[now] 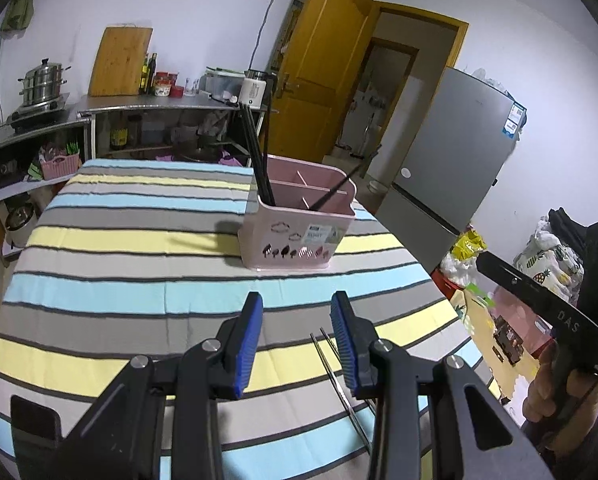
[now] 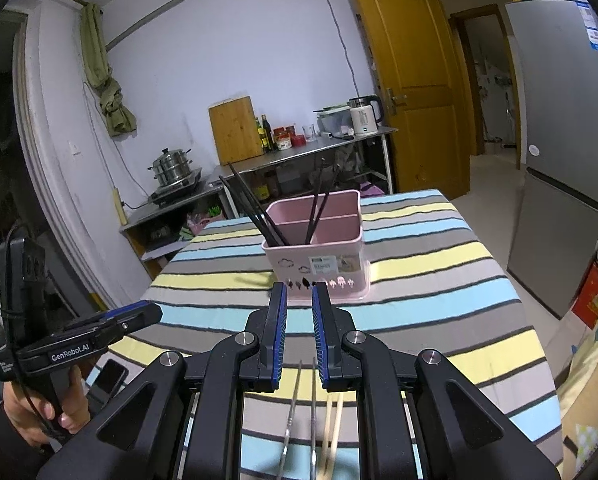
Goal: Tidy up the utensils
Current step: 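Withdraw both grippers from the basket back to the remaining chopsticks, then close the left gripper on a metal chopstick while the right gripper grasps another metal chopstick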
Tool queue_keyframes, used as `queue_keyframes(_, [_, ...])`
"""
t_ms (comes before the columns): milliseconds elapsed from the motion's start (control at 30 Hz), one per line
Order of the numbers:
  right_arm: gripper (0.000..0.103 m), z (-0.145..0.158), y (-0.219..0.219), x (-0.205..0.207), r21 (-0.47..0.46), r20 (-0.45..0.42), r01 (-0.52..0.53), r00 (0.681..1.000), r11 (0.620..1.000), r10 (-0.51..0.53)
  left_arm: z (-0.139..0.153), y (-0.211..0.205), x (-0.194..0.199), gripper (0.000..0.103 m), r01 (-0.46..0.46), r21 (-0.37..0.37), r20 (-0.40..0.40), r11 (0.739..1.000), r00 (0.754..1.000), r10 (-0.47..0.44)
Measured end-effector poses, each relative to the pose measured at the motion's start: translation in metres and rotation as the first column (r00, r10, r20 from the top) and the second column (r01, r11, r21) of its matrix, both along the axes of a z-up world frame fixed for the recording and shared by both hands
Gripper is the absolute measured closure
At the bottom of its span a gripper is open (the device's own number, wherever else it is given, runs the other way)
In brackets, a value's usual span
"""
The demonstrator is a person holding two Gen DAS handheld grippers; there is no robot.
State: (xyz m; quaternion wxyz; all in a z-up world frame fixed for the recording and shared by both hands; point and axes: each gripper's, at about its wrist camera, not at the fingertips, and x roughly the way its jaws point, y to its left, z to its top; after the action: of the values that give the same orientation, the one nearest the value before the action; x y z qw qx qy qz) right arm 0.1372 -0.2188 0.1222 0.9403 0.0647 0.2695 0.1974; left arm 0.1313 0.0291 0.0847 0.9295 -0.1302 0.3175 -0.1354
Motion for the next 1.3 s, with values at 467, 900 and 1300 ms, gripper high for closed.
queue_keyframes(467, [0.09, -0.028, -0.009, 0.009, -0.005, -0.06, 0.008, 0.998, 1.0, -0.008, -0.048, -0.03, 0.014, 0.066, 0.039, -0.003, -0.119, 0.999, 0.992, -0.039])
queue_keyframes(900, [0.09, -0.05, -0.024, 0.02, 0.003, -0.111, 0.03, 0.993, 1.0, -0.03, -0.102, -0.073, 0.037, 0.067, 0.092, -0.009, -0.266, 0.996, 0.96, -0.091])
queue_keyframes(1300, [0.09, -0.062, -0.034, 0.025, 0.019, -0.138, 0.05, 0.989, 0.999, -0.047, -0.122, -0.096, 0.047, 0.084, 0.092, 0.085, -0.318, 0.992, 0.946, -0.06])
